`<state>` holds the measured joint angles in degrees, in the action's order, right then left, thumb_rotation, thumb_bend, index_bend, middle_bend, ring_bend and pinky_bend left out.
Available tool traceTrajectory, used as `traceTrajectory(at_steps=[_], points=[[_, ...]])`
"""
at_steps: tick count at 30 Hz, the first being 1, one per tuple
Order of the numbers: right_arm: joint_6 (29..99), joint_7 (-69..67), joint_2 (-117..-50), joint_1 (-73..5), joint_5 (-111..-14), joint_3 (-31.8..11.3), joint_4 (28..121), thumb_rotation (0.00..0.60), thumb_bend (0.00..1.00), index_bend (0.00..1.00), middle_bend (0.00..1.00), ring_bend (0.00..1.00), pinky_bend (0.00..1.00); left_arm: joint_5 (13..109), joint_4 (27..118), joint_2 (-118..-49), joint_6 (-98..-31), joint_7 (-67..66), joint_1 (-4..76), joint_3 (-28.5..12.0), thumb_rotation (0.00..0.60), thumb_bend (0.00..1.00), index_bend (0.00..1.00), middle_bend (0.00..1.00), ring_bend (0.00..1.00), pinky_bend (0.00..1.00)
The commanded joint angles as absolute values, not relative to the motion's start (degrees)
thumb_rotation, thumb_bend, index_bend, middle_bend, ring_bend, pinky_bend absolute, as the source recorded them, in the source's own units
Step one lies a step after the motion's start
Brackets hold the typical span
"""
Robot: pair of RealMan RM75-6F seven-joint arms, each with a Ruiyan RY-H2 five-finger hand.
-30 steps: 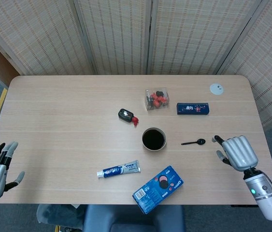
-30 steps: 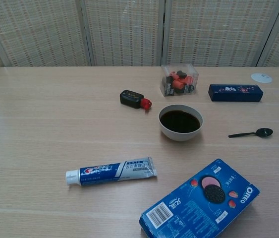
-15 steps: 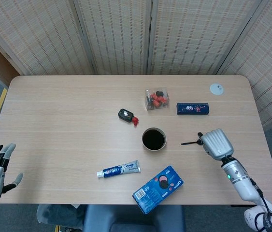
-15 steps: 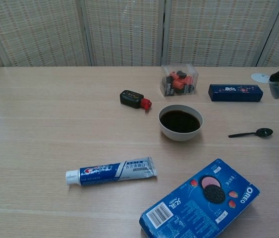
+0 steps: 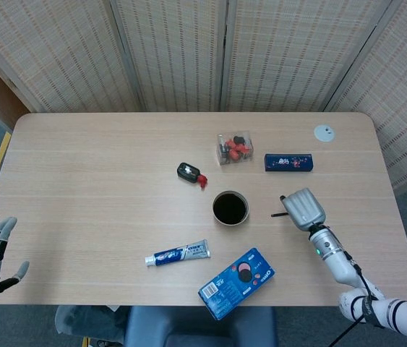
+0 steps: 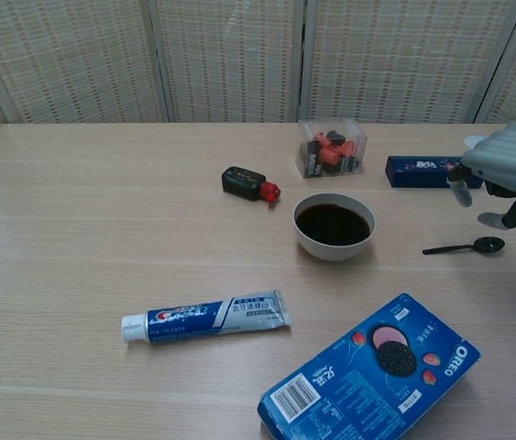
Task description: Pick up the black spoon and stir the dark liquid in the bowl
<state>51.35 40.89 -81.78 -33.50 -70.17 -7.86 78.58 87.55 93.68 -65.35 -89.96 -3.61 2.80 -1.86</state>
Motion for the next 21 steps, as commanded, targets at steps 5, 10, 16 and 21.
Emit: traceTrajectory(at_steps=[5, 10, 16, 21], points=[[48.2, 42.8, -87.0, -36.6, -65.9, -7.5, 72.7, 0.6, 0.32, 0.48, 1.0, 1.0, 1.0, 87.6, 93.3, -65.3, -89.9, -3.2, 2.6, -1.9, 0.6, 0.26, 0.0, 0.0, 0.0, 0.0], [46.2, 44.9, -89.7, -38.7, -63.8, -6.8, 69.6, 0.6, 0.32, 0.48, 1.0, 1.0, 1.0, 87.5, 93.0, -65.3, -90.0, -2.9, 2.5, -1.9, 0.6, 0.26, 0.0, 0.0, 0.0, 0.0], [44.8, 46.8, -92.2, -40.5, -62.1, -5.7, 67.3, 0.6, 0.32, 0.48, 1.0, 1.0, 1.0, 87.3, 92.6, -65.4, -89.9, -2.6, 2.3, -1.9, 0.6, 0.26, 0.0, 0.0, 0.0, 0.0], [44.4, 47.5, -93.3, -41.2, -61.0, -4.7, 66.1, 0.6, 0.32, 0.49, 1.0, 1.0, 1.0, 87.1, 92.1, -65.4, -89.8, -2.3, 2.1, -1.9, 0.6, 0.26, 0.0, 0.0, 0.0, 0.0]])
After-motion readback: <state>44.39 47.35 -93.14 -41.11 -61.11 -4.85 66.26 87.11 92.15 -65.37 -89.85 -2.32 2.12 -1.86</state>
